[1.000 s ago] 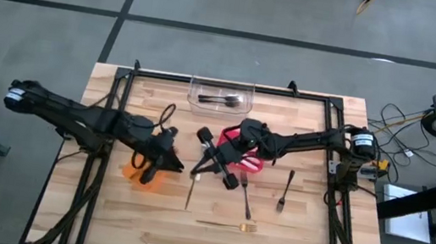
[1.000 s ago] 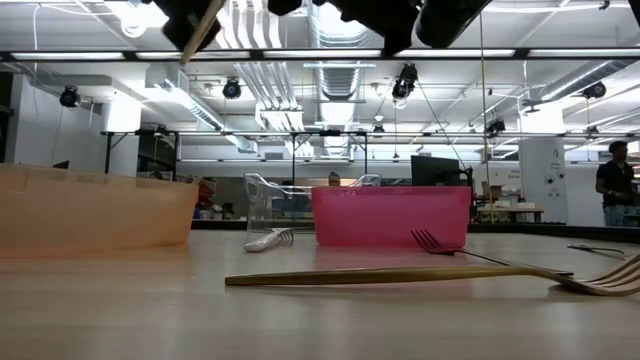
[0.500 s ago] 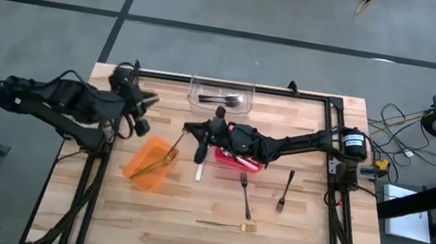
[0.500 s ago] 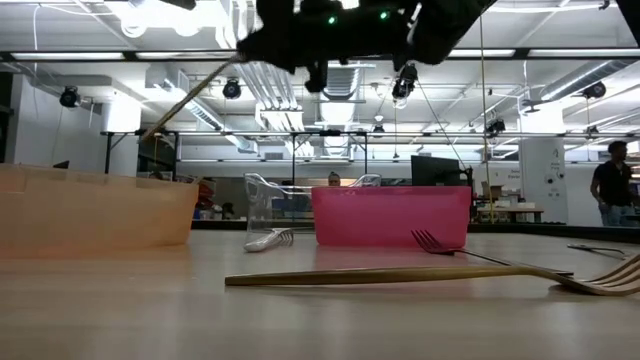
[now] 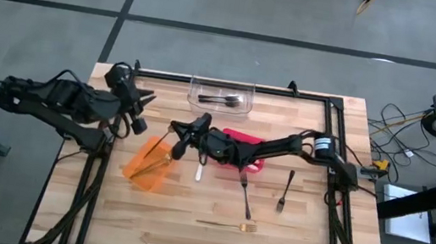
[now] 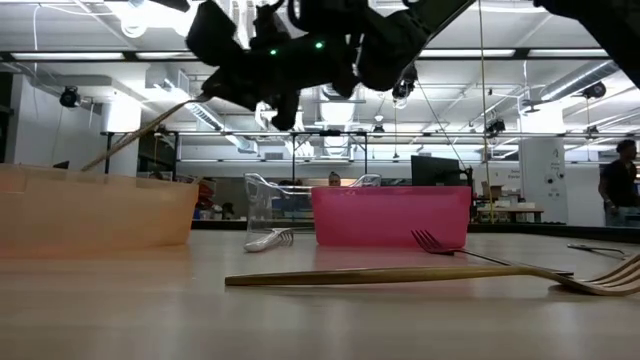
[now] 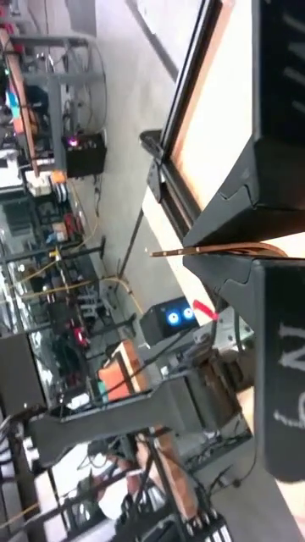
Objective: Sort silverware by color (type)
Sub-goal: Put the gold fork into the orange bin
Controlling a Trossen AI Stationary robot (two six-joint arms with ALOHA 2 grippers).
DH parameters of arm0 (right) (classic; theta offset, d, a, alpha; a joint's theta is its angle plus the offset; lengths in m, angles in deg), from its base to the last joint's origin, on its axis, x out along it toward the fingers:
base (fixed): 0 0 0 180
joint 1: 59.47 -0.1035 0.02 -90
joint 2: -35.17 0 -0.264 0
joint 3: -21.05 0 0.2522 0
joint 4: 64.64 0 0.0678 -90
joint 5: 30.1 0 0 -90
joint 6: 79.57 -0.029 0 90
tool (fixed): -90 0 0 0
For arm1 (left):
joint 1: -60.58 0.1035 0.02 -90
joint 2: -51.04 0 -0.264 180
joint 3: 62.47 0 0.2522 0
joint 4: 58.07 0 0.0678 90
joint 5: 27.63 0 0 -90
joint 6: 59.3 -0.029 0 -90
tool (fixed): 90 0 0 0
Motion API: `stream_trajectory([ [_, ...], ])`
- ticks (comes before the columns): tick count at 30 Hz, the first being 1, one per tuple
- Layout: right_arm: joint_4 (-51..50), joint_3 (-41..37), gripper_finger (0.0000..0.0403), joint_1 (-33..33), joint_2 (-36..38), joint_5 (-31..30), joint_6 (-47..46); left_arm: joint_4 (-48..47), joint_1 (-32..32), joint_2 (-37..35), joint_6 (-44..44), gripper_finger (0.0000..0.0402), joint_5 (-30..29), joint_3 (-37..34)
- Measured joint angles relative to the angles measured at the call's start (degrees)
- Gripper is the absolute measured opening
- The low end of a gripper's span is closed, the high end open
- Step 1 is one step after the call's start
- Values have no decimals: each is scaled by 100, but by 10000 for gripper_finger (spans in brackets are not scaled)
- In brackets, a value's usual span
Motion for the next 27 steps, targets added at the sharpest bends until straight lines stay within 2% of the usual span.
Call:
stream_trajectory([
  [5, -14, 299, 8, -144, -369, -320, 1, -13, 0, -105, 16, 41, 4, -185],
  [11, -90, 317, 8, -211, -469, -558, -31, 15, 0, -169, -4, 41, 2, -192],
  [27, -537, 308, 9, -204, -493, -560, -146, 70, 0, -158, 17, 41, 2, -193],
])
